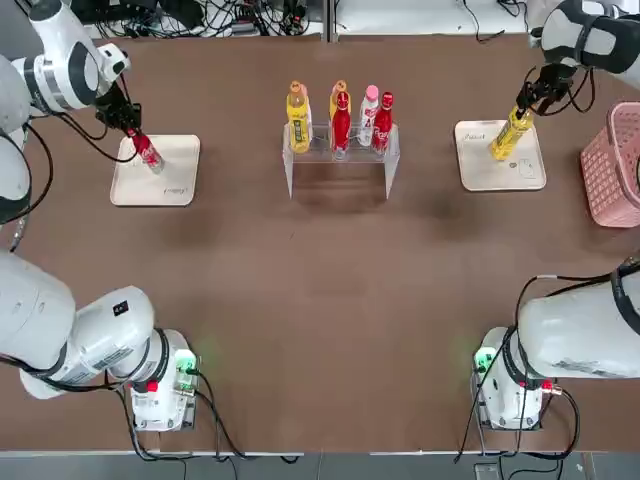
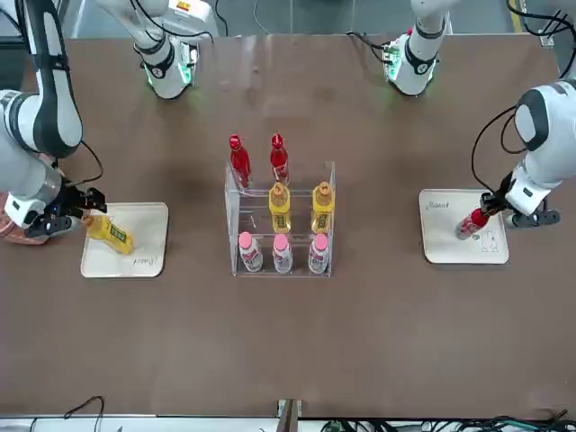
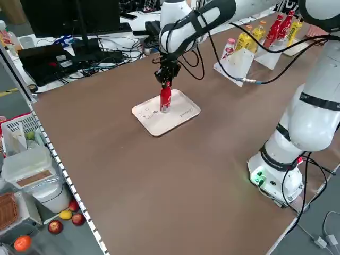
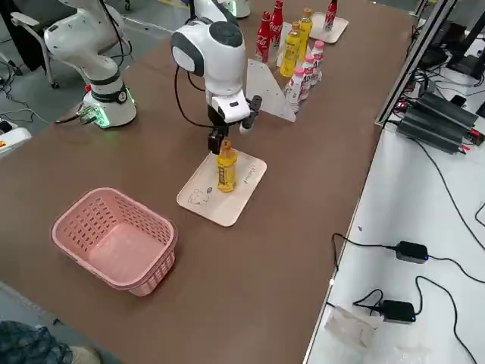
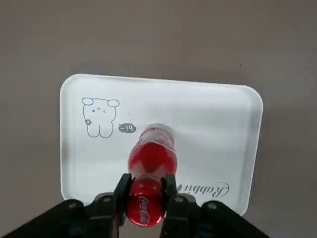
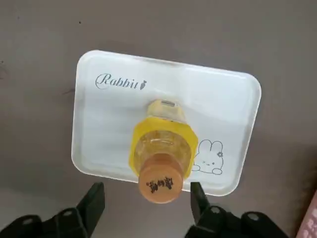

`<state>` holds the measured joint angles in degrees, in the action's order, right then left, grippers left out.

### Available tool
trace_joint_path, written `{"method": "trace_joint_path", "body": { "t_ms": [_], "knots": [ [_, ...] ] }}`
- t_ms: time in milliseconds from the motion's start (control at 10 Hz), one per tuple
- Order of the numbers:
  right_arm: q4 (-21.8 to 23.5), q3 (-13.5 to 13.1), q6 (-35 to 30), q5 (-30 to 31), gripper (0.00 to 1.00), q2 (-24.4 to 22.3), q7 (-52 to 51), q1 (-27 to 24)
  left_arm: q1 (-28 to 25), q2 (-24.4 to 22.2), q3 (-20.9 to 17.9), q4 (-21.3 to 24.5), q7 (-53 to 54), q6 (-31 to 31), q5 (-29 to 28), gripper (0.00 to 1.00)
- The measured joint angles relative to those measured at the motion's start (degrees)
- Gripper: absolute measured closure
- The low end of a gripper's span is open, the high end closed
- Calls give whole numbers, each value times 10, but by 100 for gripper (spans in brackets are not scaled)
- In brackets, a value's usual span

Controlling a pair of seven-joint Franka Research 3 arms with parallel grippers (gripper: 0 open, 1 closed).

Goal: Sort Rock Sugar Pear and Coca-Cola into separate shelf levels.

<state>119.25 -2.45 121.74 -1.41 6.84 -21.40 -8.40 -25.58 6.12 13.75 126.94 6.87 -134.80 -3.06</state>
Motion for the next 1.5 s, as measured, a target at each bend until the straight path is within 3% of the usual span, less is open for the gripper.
{"method": "trace_joint_path", "body": {
  "t_ms": [100, 200, 400, 600, 700, 1000, 1200, 1500],
  "knots": [
    [0, -1, 0, 0, 27, 0, -1, 0, 0, -1, 0, -15, 0, 13, 0, 68],
    [0, -1, 0, 0, 37, 0, -1, 0, 0, -5, 1, -50, 0, 59, 0, 68],
    [1, -2, 0, 0, 49, 1, -2, 0, 0, -21, 13, -158, -4, 203, 22, 68],
    [1, -2, 0, 0, 61, 2, -2, 0, 0, -33, 52, -250, -71, 328, 57, 68],
    [1, -3, 0, 0, 64, 2, -2, 0, 0, -35, 91, -277, -139, 356, 65, 68],
    [-1, -3, 0, 0, 70, 2, -2, 0, 6, -39, 226, -303, -319, 373, 70, 68],
    [-2, -4, 1, 0, 70, 2, -2, 0, 7, -39, 297, -306, -417, 373, 72, 68],
    [-5, -5, 7, -4, 63, 2, -2, 0, 9, -37, 409, -334, -553, 374, 73, 68]
  ]
}}
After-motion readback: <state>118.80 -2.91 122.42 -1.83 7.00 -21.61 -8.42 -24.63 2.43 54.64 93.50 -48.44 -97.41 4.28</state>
